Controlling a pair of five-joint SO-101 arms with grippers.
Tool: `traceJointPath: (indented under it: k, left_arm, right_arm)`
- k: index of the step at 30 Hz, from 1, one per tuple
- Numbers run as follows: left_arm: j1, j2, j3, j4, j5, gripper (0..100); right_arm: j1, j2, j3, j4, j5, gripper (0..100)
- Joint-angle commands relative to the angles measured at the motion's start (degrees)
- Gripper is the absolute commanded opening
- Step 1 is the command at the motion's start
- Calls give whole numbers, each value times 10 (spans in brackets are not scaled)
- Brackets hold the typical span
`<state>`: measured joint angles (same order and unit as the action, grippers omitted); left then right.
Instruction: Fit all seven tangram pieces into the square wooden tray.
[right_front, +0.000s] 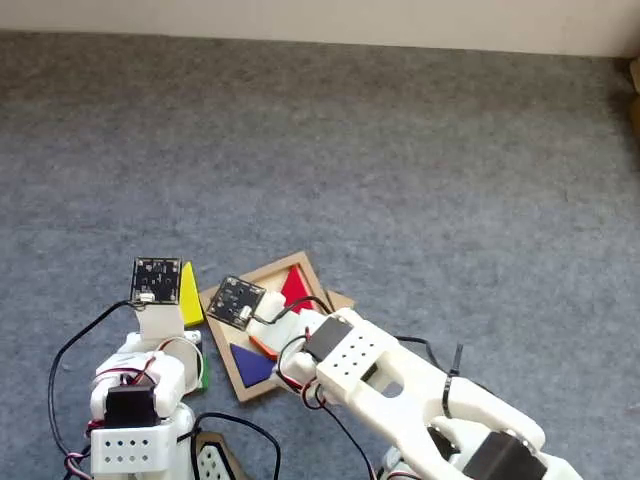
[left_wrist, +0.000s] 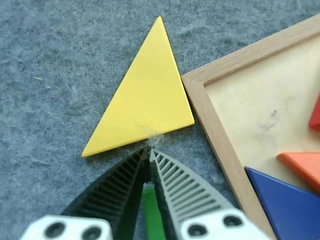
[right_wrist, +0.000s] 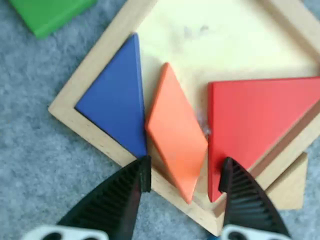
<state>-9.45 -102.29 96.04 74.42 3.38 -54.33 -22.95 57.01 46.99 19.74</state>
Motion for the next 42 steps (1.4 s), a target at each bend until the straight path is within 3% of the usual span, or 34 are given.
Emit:
traceJointPath:
  k: [1,4,11,27,33,42]
  left_arm:
    - [-7,-4,12,4,-5,7]
    - [-7,-4,12,4,-5,7]
    - [-7,-4,12,4,-5,7]
    - [-7,-4,12,4,-5,7]
    - [-7,-4,12,4,-5,7]
    - [-7,-4,12,4,-5,7]
  right_arm:
    - [-6,8,-15,-21,31,221]
    - [-5,15,-15,-39,34,215]
    - [6,10,-19,-41,36,87]
    - [51,-28,-19,-15,30,77]
    - [49,-108,-15,-15,-33,80]
    - [72,-99,-14,-22,-97,80]
